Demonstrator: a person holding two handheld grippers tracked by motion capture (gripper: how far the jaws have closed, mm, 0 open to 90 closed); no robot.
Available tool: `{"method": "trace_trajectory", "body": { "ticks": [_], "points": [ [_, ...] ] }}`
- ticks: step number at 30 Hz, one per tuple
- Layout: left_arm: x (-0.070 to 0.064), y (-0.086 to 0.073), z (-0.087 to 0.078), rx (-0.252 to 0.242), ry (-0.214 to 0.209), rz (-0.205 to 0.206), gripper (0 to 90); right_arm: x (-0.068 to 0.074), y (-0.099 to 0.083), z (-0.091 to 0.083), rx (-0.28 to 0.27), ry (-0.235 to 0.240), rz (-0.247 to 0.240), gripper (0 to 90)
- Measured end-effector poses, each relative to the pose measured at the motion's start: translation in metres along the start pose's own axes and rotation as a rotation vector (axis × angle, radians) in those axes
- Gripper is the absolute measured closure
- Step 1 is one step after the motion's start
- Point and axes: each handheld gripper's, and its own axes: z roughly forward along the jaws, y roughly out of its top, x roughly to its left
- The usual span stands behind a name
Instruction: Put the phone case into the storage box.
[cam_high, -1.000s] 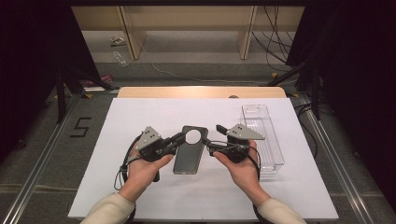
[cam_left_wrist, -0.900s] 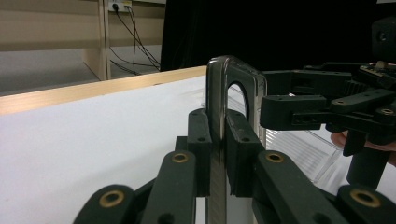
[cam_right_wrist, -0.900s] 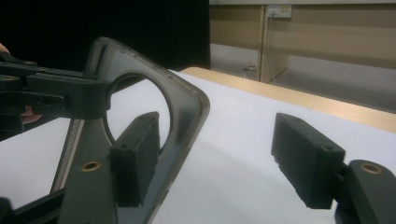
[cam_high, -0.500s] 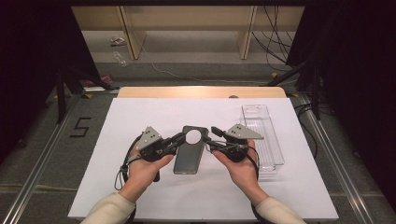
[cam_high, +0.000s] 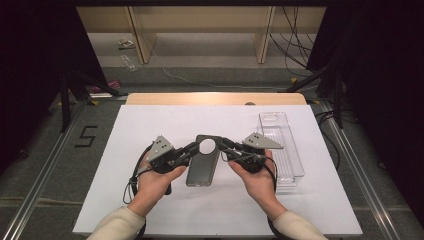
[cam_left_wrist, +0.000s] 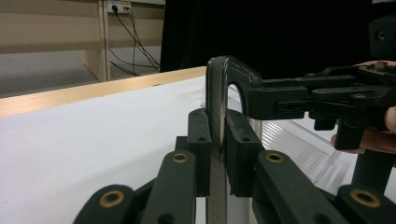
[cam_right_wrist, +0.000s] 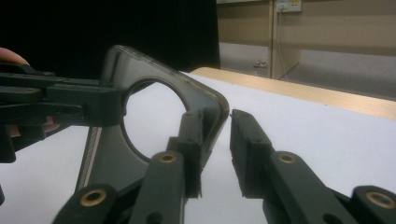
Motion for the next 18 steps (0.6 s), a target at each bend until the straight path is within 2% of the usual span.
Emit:
{"method": "trace_trajectory", "body": {
  "ticks": [18],
  "points": [
    [-0.002,-0.0018,0.0014,0.006,-0.001,0.012,81.2,0.0012,0.0023,-0.0029,0.005,-0.018,0.039,82.3]
  ]
}}
